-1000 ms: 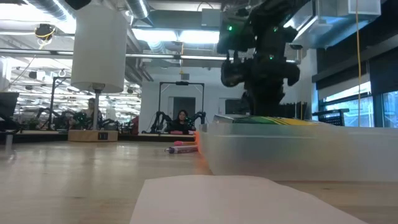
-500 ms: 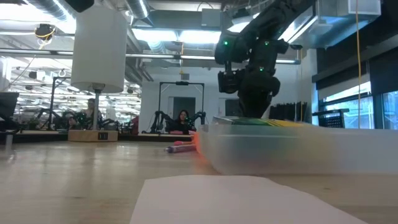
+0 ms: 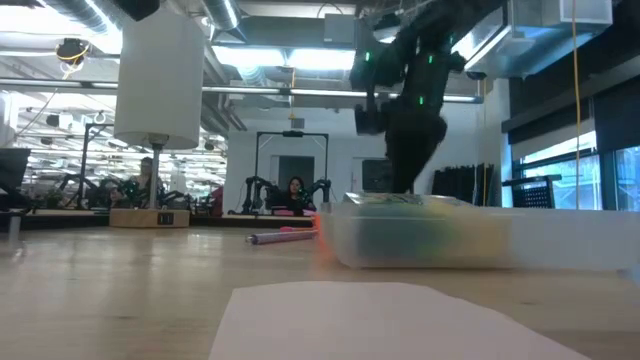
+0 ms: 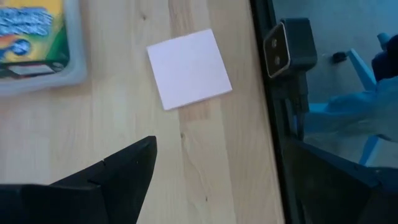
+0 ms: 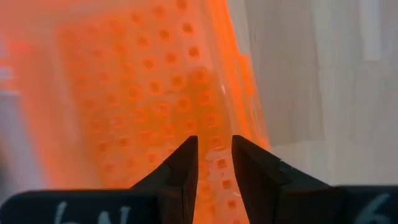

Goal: Pack school essentials
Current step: Put the pink sticky notes into the orange supply box

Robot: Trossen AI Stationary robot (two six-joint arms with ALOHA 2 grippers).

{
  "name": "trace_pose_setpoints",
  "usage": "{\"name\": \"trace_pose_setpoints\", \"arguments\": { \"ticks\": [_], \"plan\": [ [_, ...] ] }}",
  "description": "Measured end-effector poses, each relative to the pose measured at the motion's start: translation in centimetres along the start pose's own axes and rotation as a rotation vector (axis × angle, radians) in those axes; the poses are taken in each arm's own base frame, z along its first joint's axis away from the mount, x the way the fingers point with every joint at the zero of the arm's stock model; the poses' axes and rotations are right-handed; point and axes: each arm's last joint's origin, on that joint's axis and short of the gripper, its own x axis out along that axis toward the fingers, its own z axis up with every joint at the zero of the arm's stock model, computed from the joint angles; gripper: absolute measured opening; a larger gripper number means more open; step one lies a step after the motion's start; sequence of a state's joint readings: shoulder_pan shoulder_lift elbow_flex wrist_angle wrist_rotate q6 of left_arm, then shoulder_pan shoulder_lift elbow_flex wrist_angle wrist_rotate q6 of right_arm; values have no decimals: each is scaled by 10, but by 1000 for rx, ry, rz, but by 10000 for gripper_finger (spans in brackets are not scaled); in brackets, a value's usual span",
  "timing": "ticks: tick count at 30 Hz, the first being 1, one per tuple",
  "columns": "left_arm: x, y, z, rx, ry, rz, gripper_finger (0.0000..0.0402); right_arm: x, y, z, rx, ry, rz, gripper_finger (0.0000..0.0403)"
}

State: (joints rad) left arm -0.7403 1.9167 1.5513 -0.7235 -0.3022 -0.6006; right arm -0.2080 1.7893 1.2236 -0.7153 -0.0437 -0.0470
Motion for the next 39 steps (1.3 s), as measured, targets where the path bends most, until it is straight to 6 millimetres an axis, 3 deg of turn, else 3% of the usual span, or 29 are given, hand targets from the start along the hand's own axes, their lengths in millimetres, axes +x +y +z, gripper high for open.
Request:
{"name": "trace_pose_setpoints", "arguments": {
  "ticks": [5, 10, 14, 20, 29, 33, 39],
  "plan": [
    [3, -1, 3, -8, -65, 53, 340, -44, 31, 2, -18, -66, 28, 101],
    [21, -4, 2, -13, -91, 88, 340, -87, 75, -5, -87, -190, 57, 101],
    [37, -6, 2, -21, -102, 87, 340, -109, 106, -16, -154, -263, 38, 101],
    [49, -8, 4, -37, -128, 86, 340, -120, 147, -31, -293, -303, 91, 101],
    [66, -11, 2, -44, -139, 82, 340, -128, 193, -48, -490, -326, 335, 101],
    [66, -10, 2, -46, -141, 81, 340, -131, 202, -50, -575, -364, 385, 101],
    [68, -10, 3, -55, -146, 85, 340, -132, 204, -51, -543, -366, 397, 101]
  ]
}}
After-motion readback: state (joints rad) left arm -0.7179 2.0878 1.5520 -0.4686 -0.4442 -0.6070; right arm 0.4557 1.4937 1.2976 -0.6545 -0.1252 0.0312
